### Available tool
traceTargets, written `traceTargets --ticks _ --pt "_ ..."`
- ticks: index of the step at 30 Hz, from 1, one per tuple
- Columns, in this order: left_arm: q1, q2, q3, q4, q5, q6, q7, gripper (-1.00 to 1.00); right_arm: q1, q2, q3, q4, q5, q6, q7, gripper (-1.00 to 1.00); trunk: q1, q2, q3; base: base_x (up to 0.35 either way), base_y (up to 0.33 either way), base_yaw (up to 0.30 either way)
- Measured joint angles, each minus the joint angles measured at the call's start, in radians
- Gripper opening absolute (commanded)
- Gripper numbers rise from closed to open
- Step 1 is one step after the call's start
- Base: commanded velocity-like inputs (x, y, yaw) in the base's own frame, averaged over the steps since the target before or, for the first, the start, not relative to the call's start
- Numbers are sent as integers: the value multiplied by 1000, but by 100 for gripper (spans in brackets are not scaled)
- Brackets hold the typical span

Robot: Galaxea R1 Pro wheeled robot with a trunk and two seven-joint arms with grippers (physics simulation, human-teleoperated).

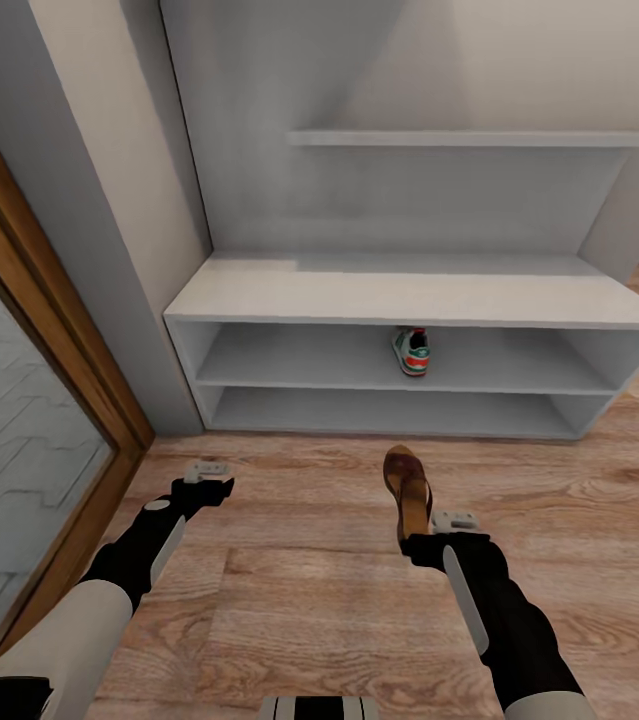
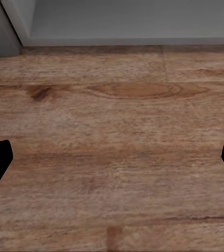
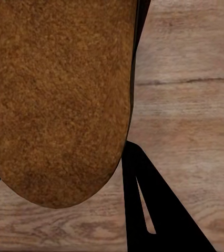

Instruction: Pick up the two gym shoes and the two sandals from the corridor floor and place them onto the hallstand (shoe rack) in the corridor, making sure they are on the rack and not on the floor. Arrange them so the two gym shoes are next to each other and the two sandals are next to each other.

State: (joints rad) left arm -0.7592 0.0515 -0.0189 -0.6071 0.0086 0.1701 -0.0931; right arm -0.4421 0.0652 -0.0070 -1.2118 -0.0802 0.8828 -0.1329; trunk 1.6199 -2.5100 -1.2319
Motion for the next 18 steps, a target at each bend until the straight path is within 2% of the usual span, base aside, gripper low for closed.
traceTargets --ticks 2,5,9,11,14,18 --pt "0 0 0 0 0 0 0 100 -1 0 0 0 3 0 -13 -100 0 0 0 11 0 0" --pt "0 0 0 0 0 0 0 100 -2 0 0 -2 5 1 -73 -100 0 0 0 5 0 0" --pt "0 -1 0 0 0 1 0 100 -2 0 0 -4 8 3 -226 -100 0 0 0 1 0 0" --pt "0 -5 0 0 0 0 0 100 -2 0 11 -6 4 1 -273 -100 0 0 0 0 0 0" --pt "0 -6 0 0 0 0 0 100 -2 1 35 -6 -5 -2 -285 -100 0 0 0 0 0 0" --pt "0 -6 0 0 0 1 0 100 -2 1 44 -7 -1 -1 -289 -100 0 0 0 0 0 21"
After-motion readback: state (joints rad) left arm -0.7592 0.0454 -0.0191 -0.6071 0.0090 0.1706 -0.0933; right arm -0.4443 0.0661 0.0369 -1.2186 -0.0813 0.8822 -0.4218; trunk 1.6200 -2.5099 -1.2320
